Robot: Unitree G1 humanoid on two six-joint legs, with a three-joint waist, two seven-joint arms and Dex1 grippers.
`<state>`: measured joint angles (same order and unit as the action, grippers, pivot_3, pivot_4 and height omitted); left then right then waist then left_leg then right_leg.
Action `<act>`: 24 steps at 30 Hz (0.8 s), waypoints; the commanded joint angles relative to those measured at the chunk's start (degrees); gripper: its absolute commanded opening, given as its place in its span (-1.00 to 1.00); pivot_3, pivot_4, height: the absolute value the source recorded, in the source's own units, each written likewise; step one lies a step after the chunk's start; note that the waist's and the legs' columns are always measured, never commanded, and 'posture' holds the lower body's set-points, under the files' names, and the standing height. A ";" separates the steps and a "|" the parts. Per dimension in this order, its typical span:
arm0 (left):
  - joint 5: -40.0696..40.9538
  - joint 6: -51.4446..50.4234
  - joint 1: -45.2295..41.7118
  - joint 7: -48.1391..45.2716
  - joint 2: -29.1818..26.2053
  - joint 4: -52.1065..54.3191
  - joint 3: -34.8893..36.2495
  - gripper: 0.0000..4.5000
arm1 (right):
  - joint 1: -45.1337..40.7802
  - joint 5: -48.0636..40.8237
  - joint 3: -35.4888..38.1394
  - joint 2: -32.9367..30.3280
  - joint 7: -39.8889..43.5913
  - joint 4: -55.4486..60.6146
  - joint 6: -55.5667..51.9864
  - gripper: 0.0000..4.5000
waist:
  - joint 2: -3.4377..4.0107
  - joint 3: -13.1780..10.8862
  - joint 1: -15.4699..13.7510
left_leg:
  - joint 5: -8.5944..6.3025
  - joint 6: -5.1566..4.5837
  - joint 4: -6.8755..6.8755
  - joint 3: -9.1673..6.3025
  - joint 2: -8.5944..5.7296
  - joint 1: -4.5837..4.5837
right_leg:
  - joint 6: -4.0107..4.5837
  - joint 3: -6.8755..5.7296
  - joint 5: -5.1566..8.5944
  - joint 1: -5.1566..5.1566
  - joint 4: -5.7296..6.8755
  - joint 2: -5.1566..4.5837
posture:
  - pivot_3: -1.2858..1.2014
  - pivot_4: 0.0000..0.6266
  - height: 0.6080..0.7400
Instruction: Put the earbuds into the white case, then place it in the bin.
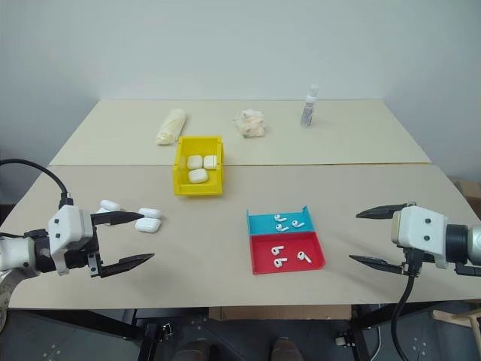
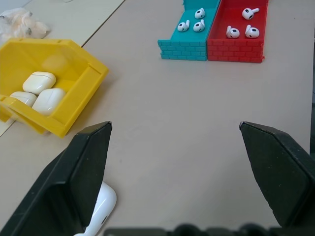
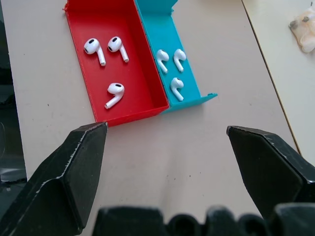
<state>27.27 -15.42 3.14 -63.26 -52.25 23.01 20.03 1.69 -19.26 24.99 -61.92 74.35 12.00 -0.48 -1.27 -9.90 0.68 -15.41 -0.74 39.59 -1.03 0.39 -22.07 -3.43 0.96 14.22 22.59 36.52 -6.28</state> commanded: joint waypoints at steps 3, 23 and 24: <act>1.17 -1.80 -0.83 2.78 0.19 2.27 1.74 1.00 | -0.94 0.13 -0.51 -0.93 -0.52 0.42 0.22 0.99 | 0.00 0.00 0.02 | 0.00 0.00 0.00 0.00 0.00 0.01 | 0.00 0.00 0.00 0.00 0.02 0.00 | 0.03 -0.52 1.00; -3.77 -25.70 0.78 18.83 -5.73 11.87 5.61 1.00 | 0.72 1.18 -2.05 -0.26 -3.09 1.84 -2.34 0.99 | 0.00 0.00 -0.19 | 0.00 0.00 -0.02 -0.05 -0.01 0.01 | 0.00 -0.02 0.00 -0.02 -0.02 0.00 | 0.03 -0.52 1.00; -4.30 -28.70 -0.98 19.85 -7.46 11.06 4.83 1.00 | 0.95 1.32 -2.27 -0.04 -3.55 2.09 -2.69 0.99 | -0.02 -0.01 -0.24 | 0.00 0.00 -0.02 -0.05 -0.01 0.01 | 0.00 -0.03 0.00 -0.02 -0.01 0.00 | 0.03 -0.52 1.00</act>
<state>24.04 -39.54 4.66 -45.78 -57.19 33.69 24.07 2.73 -18.01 21.70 -61.89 71.85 12.31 -2.63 -1.29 -9.91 0.44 -15.41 -0.74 39.58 -1.11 0.38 -22.07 -3.44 0.90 14.22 22.56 36.52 -6.28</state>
